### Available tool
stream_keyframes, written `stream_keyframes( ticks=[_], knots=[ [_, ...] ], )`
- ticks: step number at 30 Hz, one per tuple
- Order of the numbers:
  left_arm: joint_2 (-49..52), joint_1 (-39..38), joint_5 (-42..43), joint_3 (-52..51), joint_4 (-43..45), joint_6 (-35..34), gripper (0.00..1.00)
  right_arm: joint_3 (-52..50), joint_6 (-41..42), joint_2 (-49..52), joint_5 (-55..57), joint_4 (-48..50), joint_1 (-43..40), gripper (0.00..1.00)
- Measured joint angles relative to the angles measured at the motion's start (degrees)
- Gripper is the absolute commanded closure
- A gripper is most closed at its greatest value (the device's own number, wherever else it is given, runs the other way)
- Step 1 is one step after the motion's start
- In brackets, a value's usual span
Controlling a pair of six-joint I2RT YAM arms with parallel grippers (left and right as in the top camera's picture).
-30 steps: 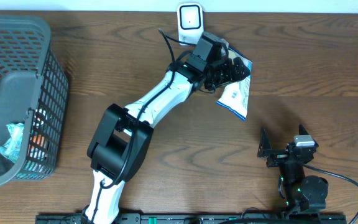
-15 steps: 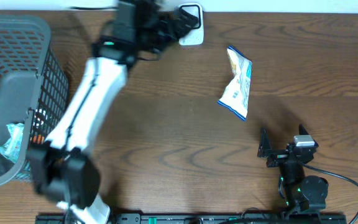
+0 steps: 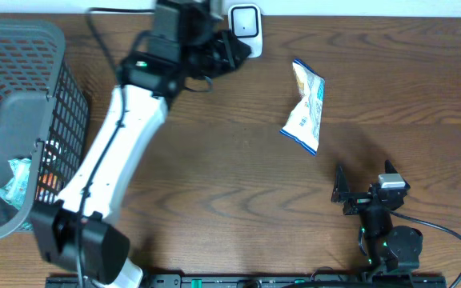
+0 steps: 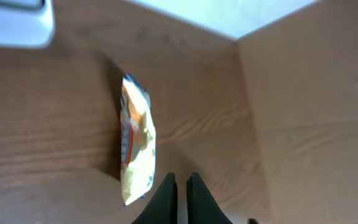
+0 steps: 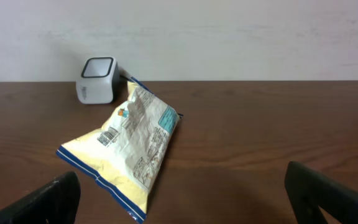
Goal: Scan the item barcode
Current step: 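Lift the snack bag out and carry it toward the white scanner, then release the snack bag on the table beside the scanner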
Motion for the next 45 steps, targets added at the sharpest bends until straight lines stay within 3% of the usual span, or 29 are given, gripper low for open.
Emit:
stream_keyframes(
  ticks=[4, 11, 20, 28, 36, 45],
  knots=[
    [4.0, -6.0, -4.8, 0.0, 1.2, 0.1, 0.92, 0.0, 0.0, 0.0, 0.0, 0.0, 0.0, 0.01],
    [12.6, -13.0, -10.1, 0.0, 10.6, -0.2, 0.92, 0.0, 0.0, 0.0, 0.0, 0.0, 0.0, 0.01],
    [22.8, -14.0, -5.8, 0.0, 21.3, -2.5, 0.92, 0.0, 0.0, 0.0, 0.0, 0.0, 0.0, 0.01],
    [26.9, -15.3, -5.2, 0.0, 18.3, -2.0, 0.92, 0.0, 0.0, 0.0, 0.0, 0.0, 0.0, 0.01],
    [26.9, -10.9, -21.6, 0.0, 1.0, -0.5, 0.92, 0.0, 0.0, 0.0, 0.0, 0.0, 0.0, 0.01],
    [24.6, -4.5, -13.1, 0.0, 8.2, -0.5, 0.93, 0.0, 0.0, 0.0, 0.0, 0.0, 0.0, 0.01]
  ],
)
